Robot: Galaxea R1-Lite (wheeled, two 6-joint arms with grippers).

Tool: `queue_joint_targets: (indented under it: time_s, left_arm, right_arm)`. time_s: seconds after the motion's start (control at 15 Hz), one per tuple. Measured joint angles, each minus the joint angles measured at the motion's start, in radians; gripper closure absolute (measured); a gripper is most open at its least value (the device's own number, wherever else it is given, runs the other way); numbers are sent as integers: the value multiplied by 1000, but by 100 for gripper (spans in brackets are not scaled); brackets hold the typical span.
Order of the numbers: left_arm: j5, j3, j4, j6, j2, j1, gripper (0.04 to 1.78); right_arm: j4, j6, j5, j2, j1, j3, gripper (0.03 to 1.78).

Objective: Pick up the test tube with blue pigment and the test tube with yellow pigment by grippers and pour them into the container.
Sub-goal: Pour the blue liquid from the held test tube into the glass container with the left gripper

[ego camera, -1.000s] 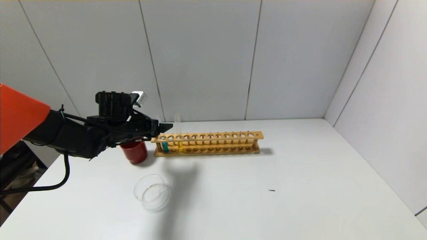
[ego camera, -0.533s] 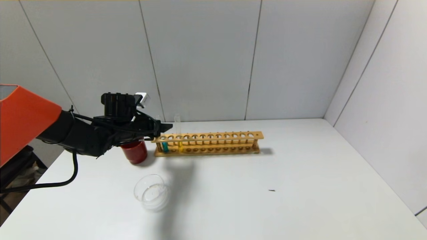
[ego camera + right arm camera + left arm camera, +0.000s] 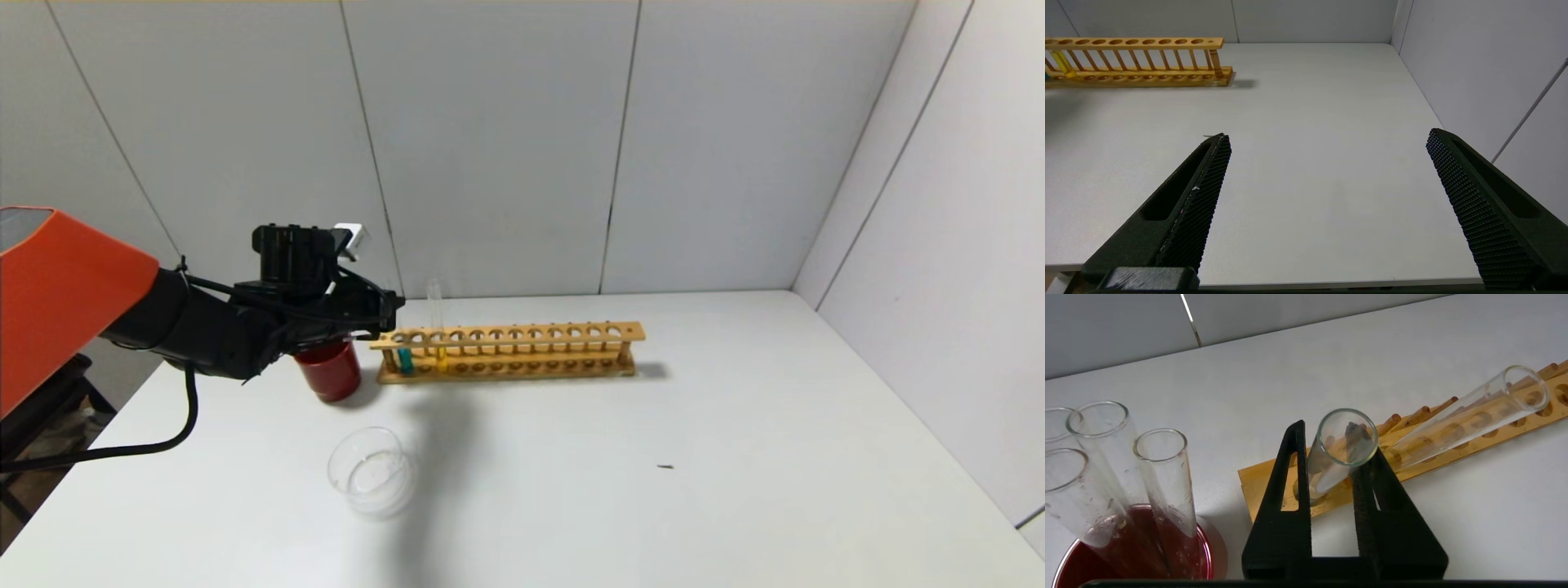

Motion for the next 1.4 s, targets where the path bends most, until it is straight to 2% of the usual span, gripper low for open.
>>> queue_joint_targets:
  time_s: [0.4, 0.87, 1.13, 1.4]
  left_arm:
    - [22, -27, 47, 6, -67, -8, 150]
    - [16, -93, 304, 66, -352, -6, 150]
    - [3, 17, 466, 233, -539, 6, 150]
    - [-66, 226, 457, 356, -663, 8, 150]
  right_arm:
    - [0, 0, 0, 0, 0, 0, 6]
    - [0, 0, 0, 0, 0, 0, 6]
    - [0, 0, 0, 0, 0, 0, 6]
    - [0, 0, 0, 0, 0, 0, 6]
